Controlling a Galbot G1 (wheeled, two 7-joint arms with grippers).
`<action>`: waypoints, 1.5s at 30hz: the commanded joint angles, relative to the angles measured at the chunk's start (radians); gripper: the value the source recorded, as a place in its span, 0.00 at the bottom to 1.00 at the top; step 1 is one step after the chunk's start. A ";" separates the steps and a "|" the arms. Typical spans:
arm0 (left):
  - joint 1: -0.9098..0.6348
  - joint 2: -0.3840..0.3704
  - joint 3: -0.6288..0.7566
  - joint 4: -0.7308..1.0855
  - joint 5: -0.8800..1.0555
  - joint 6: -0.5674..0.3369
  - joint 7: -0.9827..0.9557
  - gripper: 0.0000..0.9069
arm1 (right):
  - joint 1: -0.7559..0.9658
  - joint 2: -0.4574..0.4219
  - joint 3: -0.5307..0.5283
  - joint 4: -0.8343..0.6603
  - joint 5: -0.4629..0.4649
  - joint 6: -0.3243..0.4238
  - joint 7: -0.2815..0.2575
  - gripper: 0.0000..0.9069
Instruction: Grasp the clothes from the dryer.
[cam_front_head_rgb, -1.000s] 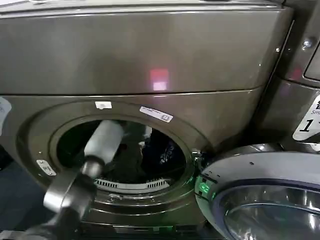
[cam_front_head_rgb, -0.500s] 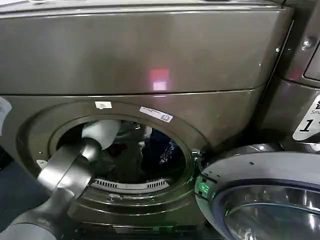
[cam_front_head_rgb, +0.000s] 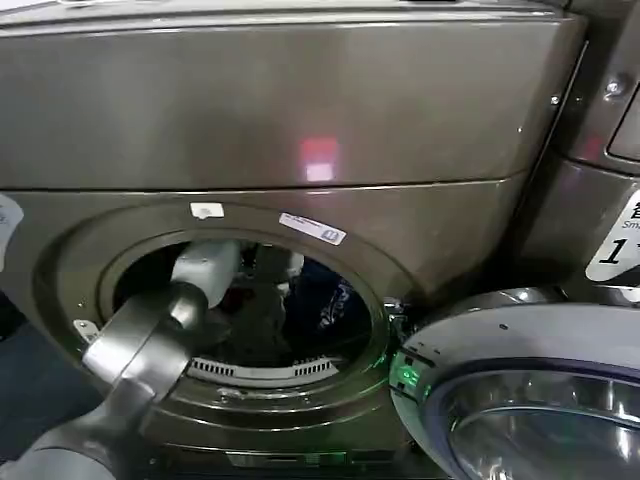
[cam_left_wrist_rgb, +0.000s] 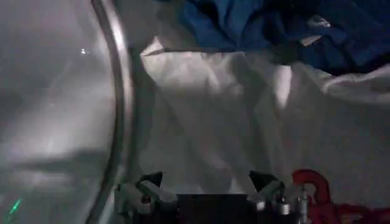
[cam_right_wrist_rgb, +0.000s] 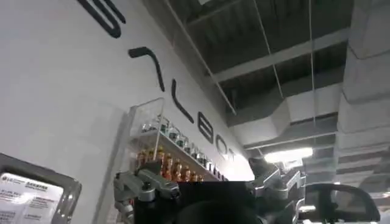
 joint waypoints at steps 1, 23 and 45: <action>0.011 0.002 0.005 0.016 0.012 -0.001 0.009 0.99 | 0.002 -0.001 -0.002 -0.002 -0.001 0.001 0.000 1.00; 0.000 0.013 -0.035 -0.021 -0.023 -0.020 -0.009 0.00 | -0.008 0.006 0.006 0.000 0.001 0.000 0.000 1.00; 0.370 0.112 -0.427 -0.711 -0.715 0.160 -0.362 0.00 | -0.005 0.005 -0.001 0.000 -0.004 0.001 0.009 1.00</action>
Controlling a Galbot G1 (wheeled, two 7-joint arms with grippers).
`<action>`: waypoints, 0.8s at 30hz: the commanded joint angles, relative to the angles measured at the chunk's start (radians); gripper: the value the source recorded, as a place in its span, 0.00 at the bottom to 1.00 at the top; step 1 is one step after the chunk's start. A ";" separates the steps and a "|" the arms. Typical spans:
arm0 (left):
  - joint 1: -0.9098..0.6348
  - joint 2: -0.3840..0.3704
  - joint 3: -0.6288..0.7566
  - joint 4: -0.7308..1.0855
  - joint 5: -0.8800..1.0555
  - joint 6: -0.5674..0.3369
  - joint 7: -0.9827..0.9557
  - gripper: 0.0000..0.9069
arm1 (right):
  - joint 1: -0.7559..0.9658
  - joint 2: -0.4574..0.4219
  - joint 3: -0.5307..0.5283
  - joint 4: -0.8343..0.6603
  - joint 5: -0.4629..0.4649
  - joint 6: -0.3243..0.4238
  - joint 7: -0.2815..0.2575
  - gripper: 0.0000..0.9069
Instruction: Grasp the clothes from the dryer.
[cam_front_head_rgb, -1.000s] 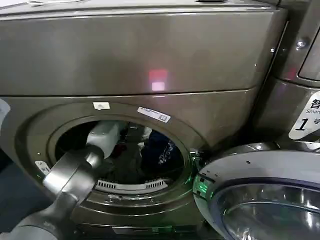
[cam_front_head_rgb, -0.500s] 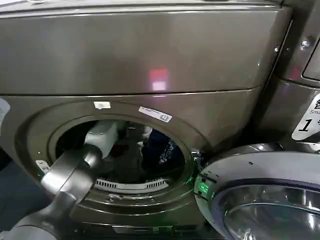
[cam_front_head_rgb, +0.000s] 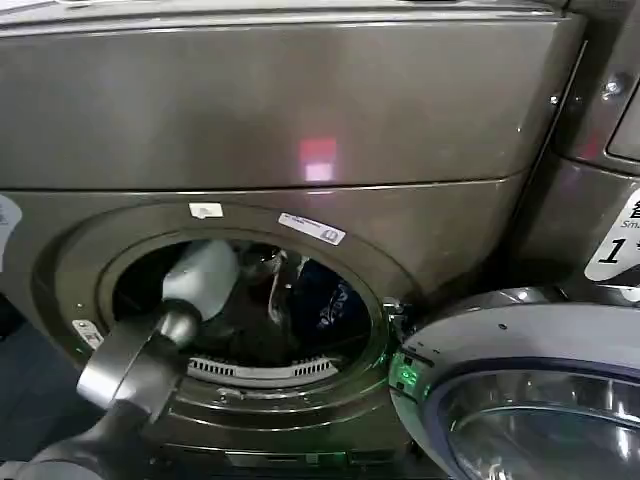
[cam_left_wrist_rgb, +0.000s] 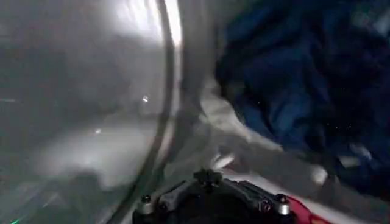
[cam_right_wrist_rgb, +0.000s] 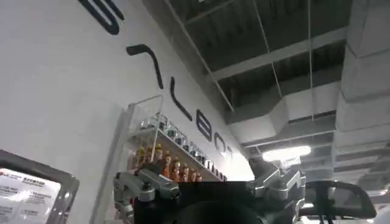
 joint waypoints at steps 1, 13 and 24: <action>0.241 0.052 -0.156 -0.413 -0.328 0.065 -0.234 0.00 | 0.000 0.000 0.000 0.000 -0.001 0.002 0.004 1.00; 0.373 -0.043 -0.155 -0.679 -0.571 -0.002 -0.714 0.00 | -0.003 0.000 0.001 -0.007 -0.020 0.018 0.014 1.00; 0.495 -0.159 -0.259 -0.701 -0.505 -0.138 -0.959 0.00 | -0.002 -0.008 0.003 -0.004 -0.046 0.018 0.002 1.00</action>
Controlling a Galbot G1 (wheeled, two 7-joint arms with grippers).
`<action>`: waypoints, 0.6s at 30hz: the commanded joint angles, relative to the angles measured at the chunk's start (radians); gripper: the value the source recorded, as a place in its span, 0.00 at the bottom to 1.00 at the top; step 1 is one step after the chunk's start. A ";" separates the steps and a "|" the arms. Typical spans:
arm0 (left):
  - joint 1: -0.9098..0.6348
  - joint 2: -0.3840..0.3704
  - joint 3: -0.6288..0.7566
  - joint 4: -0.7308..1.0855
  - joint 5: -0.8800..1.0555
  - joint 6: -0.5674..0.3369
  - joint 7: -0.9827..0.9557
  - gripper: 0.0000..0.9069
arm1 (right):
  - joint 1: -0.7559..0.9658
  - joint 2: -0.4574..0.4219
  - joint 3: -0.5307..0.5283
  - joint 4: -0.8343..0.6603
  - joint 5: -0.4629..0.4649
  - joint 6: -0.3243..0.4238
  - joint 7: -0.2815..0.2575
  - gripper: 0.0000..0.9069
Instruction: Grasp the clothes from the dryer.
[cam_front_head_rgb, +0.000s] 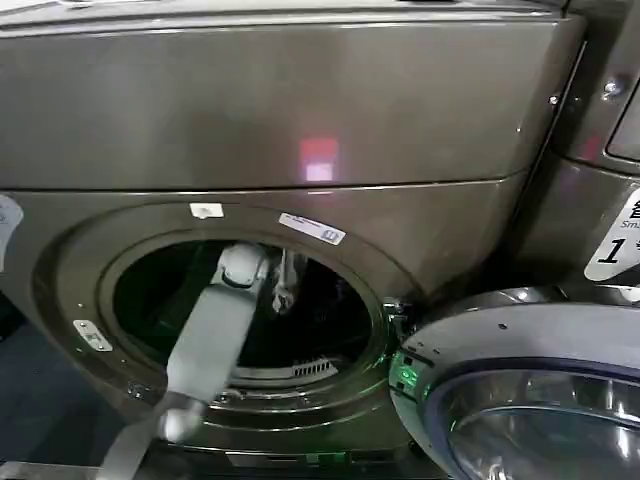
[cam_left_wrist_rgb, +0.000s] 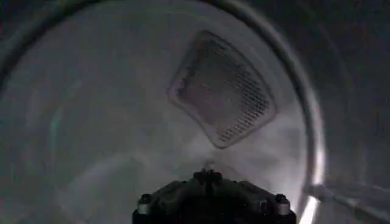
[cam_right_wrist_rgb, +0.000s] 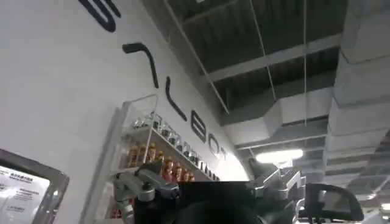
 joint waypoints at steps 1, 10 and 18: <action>0.121 -0.092 -0.057 -0.072 0.015 -0.106 -0.213 0.00 | 0.004 -0.006 0.003 0.002 -0.007 0.002 -0.006 1.00; 0.139 -0.120 -0.058 -0.085 0.070 -0.130 -0.209 0.00 | -0.002 -0.002 0.017 -0.003 0.008 0.014 0.000 1.00; 0.129 -0.113 -0.067 -0.077 0.079 -0.123 -0.203 0.00 | 0.004 -0.003 0.009 -0.001 0.006 0.014 -0.001 1.00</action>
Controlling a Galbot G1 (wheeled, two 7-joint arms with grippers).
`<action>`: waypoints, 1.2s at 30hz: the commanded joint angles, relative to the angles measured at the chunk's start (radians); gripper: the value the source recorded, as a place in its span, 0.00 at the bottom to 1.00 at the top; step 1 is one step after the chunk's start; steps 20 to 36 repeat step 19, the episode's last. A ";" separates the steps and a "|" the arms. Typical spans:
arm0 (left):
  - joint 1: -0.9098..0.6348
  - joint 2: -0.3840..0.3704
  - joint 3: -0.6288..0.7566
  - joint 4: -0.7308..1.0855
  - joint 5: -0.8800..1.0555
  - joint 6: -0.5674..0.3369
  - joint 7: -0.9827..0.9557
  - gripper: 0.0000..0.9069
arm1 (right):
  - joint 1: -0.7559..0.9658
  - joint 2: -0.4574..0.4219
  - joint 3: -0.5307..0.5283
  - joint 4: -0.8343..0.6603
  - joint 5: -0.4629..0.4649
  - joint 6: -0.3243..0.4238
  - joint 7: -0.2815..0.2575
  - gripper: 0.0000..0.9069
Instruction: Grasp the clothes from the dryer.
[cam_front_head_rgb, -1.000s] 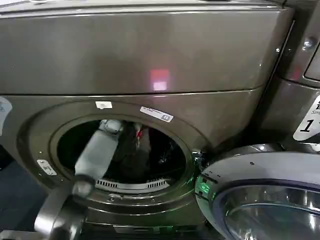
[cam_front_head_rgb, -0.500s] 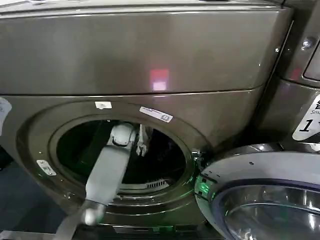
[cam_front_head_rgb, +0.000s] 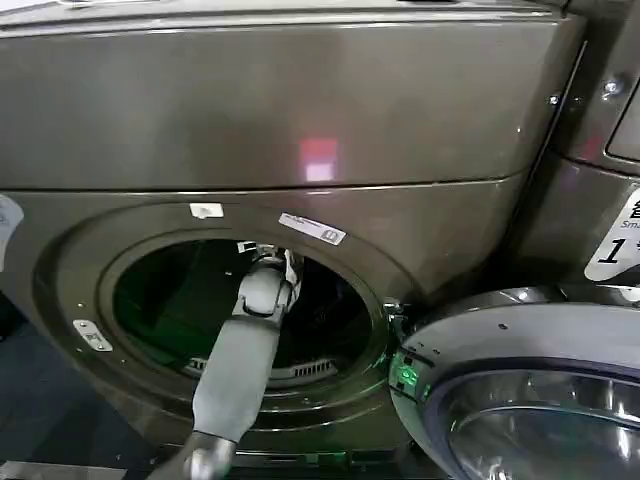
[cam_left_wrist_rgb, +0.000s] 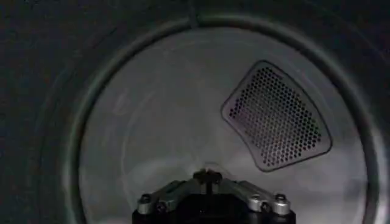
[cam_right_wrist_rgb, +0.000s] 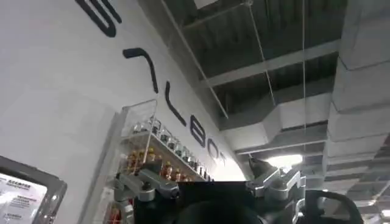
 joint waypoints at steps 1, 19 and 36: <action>0.015 -0.010 -0.010 -0.004 0.016 -0.010 -0.018 0.00 | 0.002 -0.002 0.000 0.001 0.000 0.003 -0.002 1.00; 0.025 0.013 -0.006 -0.040 0.002 0.018 0.006 0.00 | -0.005 -0.005 0.007 0.024 0.009 -0.012 -0.008 1.00; 0.025 0.013 -0.006 -0.040 0.002 0.018 0.006 0.00 | -0.005 -0.005 0.007 0.024 0.009 -0.012 -0.008 1.00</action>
